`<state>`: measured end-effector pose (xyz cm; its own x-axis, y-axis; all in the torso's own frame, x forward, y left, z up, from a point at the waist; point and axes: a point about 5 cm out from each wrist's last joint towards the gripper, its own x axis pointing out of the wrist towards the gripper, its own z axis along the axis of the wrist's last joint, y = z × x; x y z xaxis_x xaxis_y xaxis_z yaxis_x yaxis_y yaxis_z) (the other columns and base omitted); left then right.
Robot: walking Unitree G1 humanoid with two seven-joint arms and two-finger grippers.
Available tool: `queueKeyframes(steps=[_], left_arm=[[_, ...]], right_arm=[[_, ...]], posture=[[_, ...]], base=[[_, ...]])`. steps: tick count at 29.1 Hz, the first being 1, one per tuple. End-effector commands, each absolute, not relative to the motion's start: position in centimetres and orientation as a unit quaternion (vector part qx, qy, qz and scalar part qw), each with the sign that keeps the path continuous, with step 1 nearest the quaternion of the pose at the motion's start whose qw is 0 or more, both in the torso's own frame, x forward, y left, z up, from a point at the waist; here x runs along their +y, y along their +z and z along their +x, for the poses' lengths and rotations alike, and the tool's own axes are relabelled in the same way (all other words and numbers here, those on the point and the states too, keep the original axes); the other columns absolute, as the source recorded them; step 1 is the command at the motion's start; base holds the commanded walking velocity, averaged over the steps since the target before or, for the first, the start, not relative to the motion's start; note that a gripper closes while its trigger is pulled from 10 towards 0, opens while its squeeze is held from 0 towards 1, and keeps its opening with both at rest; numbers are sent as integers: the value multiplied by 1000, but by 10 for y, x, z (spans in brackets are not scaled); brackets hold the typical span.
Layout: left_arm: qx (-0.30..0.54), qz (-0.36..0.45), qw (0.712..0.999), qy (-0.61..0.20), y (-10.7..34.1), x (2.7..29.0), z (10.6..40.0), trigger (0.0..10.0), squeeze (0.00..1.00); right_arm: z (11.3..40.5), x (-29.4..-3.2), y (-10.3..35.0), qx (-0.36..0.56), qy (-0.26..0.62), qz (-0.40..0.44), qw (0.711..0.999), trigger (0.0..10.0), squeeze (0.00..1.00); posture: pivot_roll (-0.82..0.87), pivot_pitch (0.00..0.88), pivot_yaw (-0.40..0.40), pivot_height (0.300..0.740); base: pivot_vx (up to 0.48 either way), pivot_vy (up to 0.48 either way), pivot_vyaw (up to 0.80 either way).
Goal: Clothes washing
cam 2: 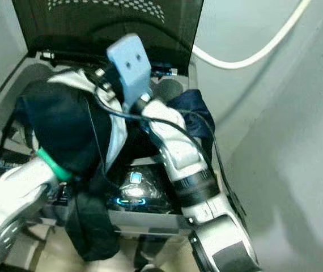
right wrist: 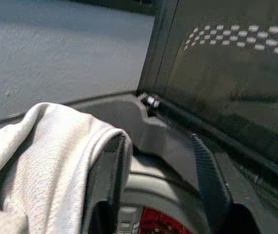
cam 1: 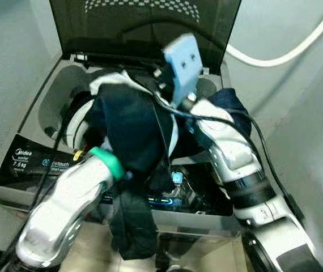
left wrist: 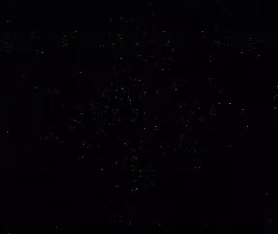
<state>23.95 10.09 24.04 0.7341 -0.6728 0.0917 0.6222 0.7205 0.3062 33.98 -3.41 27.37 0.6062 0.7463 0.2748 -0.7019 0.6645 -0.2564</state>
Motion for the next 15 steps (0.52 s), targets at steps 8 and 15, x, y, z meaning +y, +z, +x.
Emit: queueKeyframes(steps=[8,15], left_arm=[[-65,133,926,-347,240,136,211,10000,0],[-120,8,980,-162,262,165,244,10000,0]], right_arm=[[340,-53,269,-176,396,-117,893,10000,1000],[367,-60,289,-159,283,15,946,10000,0]], posture=[[96,64,-12,740],[111,48,-32,740]], base=[[0,0,0],[0,0,0]])
